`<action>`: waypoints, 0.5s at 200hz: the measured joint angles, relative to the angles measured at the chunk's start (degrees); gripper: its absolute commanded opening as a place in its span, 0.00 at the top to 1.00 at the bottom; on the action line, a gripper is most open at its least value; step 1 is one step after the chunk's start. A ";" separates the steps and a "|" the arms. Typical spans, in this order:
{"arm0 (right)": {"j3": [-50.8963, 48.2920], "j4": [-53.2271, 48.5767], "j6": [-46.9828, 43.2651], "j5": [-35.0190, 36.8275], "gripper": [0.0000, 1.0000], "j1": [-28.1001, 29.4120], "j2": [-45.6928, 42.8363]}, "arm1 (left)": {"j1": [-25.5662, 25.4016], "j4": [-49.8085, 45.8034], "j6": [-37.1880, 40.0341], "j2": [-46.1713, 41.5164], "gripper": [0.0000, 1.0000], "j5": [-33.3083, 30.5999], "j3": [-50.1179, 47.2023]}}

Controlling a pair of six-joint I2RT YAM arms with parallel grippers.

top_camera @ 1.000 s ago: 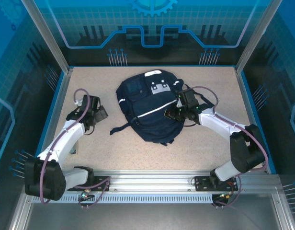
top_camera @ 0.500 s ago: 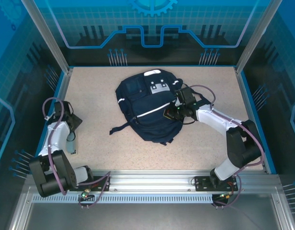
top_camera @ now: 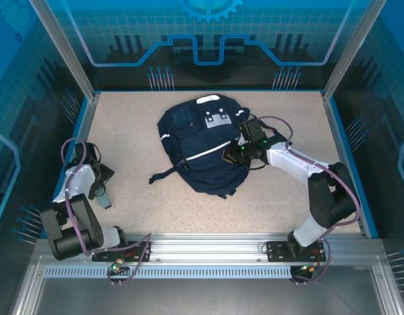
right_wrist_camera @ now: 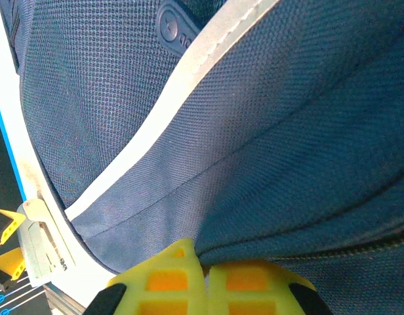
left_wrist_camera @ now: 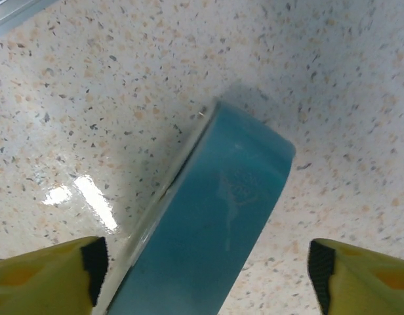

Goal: Pack books, pencil case, and school supplies into a backpack

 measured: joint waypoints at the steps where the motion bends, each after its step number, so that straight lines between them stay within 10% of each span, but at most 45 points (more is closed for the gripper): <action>1: 0.00 0.00 0.00 0.00 0.93 0.00 0.00 | -0.07 -0.04 -0.07 0.11 0.26 0.00 0.02; 100: 0.00 -0.02 -0.07 0.07 0.92 0.00 0.00 | -10.16 -1.38 0.59 3.65 0.66 -0.55 1.64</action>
